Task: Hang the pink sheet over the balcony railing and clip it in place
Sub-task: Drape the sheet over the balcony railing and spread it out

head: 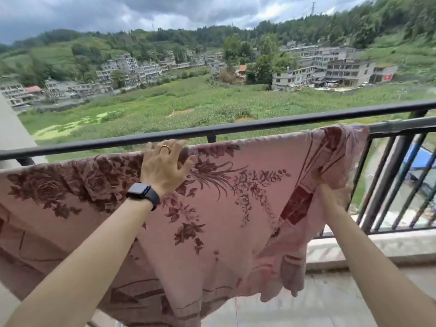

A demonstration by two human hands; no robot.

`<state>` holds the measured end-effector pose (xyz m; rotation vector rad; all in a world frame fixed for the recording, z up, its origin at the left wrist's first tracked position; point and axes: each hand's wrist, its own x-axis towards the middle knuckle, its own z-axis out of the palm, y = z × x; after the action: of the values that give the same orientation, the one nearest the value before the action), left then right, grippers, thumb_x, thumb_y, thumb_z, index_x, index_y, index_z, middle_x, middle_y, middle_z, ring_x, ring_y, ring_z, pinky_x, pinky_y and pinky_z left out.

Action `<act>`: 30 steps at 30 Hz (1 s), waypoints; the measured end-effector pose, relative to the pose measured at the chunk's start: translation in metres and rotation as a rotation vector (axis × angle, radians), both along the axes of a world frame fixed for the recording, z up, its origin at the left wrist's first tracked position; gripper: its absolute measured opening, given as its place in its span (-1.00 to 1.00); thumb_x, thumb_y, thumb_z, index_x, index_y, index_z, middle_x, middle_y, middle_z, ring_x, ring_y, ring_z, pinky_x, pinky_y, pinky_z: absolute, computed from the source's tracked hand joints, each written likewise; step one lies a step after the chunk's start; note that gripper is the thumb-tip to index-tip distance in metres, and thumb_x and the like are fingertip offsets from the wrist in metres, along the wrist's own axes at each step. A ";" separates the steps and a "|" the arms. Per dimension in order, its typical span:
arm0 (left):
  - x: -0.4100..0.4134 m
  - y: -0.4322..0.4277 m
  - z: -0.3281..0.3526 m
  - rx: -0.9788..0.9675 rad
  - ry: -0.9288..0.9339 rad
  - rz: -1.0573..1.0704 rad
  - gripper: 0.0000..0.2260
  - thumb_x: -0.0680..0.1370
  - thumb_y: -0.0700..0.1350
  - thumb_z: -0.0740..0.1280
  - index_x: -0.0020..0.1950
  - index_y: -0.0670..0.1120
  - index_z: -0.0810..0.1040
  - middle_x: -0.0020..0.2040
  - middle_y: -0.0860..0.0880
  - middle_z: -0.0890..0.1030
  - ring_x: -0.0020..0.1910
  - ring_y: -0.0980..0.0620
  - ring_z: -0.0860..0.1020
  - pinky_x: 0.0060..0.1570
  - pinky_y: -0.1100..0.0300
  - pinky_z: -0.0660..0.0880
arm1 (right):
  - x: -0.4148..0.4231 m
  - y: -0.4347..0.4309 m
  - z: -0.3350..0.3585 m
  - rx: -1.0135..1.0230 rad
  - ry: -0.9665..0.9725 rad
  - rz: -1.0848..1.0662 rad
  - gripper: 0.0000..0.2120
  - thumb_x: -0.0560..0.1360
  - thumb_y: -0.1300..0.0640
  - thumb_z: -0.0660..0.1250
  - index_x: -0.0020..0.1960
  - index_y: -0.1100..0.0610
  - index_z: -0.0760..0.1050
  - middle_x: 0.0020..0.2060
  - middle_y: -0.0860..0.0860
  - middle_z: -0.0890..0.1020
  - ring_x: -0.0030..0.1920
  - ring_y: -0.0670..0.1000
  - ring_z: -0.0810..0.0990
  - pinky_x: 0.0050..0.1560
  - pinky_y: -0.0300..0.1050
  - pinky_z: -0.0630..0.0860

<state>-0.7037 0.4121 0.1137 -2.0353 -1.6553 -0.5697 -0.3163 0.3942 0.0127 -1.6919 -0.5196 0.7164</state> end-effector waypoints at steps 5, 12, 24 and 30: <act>0.057 0.009 -0.010 -0.022 0.033 -0.003 -0.48 0.58 0.25 0.16 0.43 -0.02 0.32 0.19 -0.23 0.57 0.28 -0.24 0.44 0.41 -0.21 0.19 | 0.002 -0.007 -0.002 0.038 -0.065 0.305 -0.66 0.45 0.17 0.50 0.19 0.16 0.53 0.02 0.07 0.63 -0.15 0.02 0.59 -0.16 -0.12 0.47; 0.055 0.019 -0.016 0.153 0.044 -0.023 -0.62 0.64 0.13 0.09 0.32 -0.06 0.44 -0.06 -0.23 0.64 0.00 -0.26 0.57 0.16 -0.19 0.44 | 0.089 -0.006 0.029 0.116 -0.352 -0.266 -0.68 0.48 0.11 0.36 0.17 0.26 0.49 0.14 0.31 0.59 0.14 0.35 0.54 0.06 0.09 0.44; 0.050 0.027 0.010 0.155 -0.287 0.111 -0.64 0.67 0.04 0.09 0.04 -0.16 0.59 -0.11 -0.25 0.66 -0.13 -0.28 0.60 -0.08 -0.07 0.46 | 0.053 -0.017 -0.060 -0.172 -0.377 0.168 -0.63 0.56 0.00 0.25 0.24 0.21 0.51 0.09 0.28 0.63 0.09 0.30 0.59 0.03 0.05 0.49; 0.087 0.019 0.016 0.154 -0.181 -0.196 -0.65 0.62 0.12 0.19 0.27 -0.07 0.51 -0.08 -0.18 0.65 -0.09 -0.17 0.59 0.02 -0.07 0.48 | 0.054 -0.029 0.023 0.229 -0.354 -0.028 -0.81 0.63 0.11 0.17 0.18 0.13 0.44 -0.09 0.05 0.55 -0.08 0.16 0.53 -0.15 -0.14 0.34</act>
<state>-0.6166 0.4310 0.1302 -2.0961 -1.4649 -0.9442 -0.2621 0.3657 0.0357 -1.6104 -0.7922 0.3211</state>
